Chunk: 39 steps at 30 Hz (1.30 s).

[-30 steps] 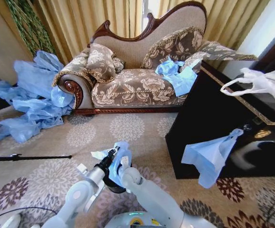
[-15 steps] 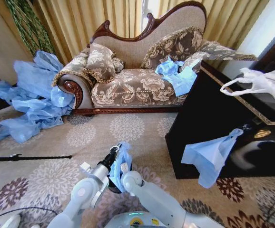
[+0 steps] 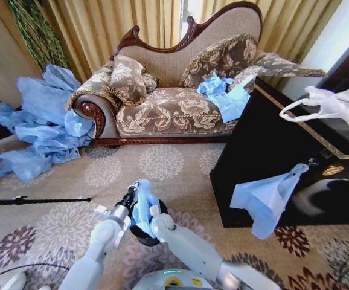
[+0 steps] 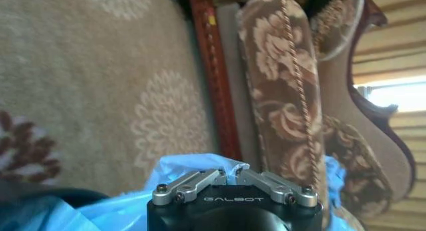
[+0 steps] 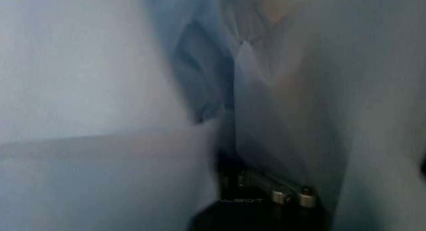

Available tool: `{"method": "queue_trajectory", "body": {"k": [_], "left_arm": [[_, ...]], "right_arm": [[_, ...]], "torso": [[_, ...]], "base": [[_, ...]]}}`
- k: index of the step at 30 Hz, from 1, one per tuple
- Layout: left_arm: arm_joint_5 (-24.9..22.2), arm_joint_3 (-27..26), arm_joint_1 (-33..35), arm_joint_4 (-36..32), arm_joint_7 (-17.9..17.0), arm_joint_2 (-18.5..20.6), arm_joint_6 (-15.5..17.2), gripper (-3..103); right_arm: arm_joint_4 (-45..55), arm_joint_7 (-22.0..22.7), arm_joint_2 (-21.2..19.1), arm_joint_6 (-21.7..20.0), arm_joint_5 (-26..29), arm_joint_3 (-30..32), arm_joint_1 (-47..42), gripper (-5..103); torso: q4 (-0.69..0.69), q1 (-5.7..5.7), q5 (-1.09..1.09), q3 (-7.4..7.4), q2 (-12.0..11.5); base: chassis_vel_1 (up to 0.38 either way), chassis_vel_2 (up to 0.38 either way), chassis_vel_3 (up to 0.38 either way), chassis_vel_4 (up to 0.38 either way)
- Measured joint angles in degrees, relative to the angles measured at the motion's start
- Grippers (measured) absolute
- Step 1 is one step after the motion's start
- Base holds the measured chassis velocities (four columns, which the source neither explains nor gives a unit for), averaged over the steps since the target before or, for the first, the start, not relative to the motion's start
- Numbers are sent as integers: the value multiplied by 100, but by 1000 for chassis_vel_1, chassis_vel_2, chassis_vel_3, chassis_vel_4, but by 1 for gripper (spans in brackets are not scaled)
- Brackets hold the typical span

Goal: Place a garbage bag over the trash bin.

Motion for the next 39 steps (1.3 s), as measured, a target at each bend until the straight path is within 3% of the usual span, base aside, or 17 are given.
{"method": "queue_trajectory", "body": {"k": [6, 12, 15, 20, 23, 25, 26, 27, 29, 32, 39], "left_arm": [[132, -86, 104, 410, 142, -70, 33, 0], [212, -92, 182, 548, 221, -74, 53, 0], [352, 0, 179, 510, 237, -78, 60, 0], [487, 122, 115, 455, 216, -67, 62, 0], [594, 196, 89, 371, 136, -38, 61, 0], [618, 200, 89, 359, 126, -25, 61, 0], [682, 196, 92, 336, 110, 3, 56, 0], [710, 169, 105, 305, 94, 25, 54, 0], [721, 134, 119, 282, 79, 42, 54, 0], [862, -96, 267, 185, 65, 155, 56, 0], [868, -344, 481, 57, 70, 251, 74, 0]], "right_arm": [[-564, -148, 253, 170, -313, 315, 7, 0], [-384, -9, 212, 253, -383, 377, -65, -1], [265, 238, 15, 225, -176, 233, -56, 15], [694, 632, -112, 203, 68, 64, -10, 26], [1169, 1056, -263, 170, 381, -147, -2, 42], [1288, 1181, -291, 168, 458, -187, 0, 42], [1497, 1350, -360, 166, 556, -256, 9, 52], [1679, 1464, -450, 166, 612, -318, 21, 58], [1797, 1532, -518, 169, 637, -360, 31, 58], [2404, 1839, -916, 234, 689, -554, 87, 75], [3069, 2136, -1267, 267, 876, -652, 142, 95]], "torso": [[2, -2, 1, -3, 1], [2, 0, -2, 2, -1], [1, 0, 1, 1, -1], [1, 0, 1, 1, -2], [0, 0, 0, 0, -1], [1, 0, 1, 0, -1], [2, 0, 1, 0, -1], [2, 0, 1, 0, -1], [2, 0, 0, 0, -1], [1, 0, 0, 0, -1], [1, 0, 1, -1, 0]], "base": [[0, 0, 0, 0], [0, 0, 0, 0], [0, 0, 0, 0], [0, 0, 0, 0], [0, 0, 0, 0], [0, 0, 0, 0], [0, 0, 0, 0], [0, 0, 0, 0], [0, 0, 0, 0], [0, 0, 0, 0], [0, 0, 0, 0]]}}
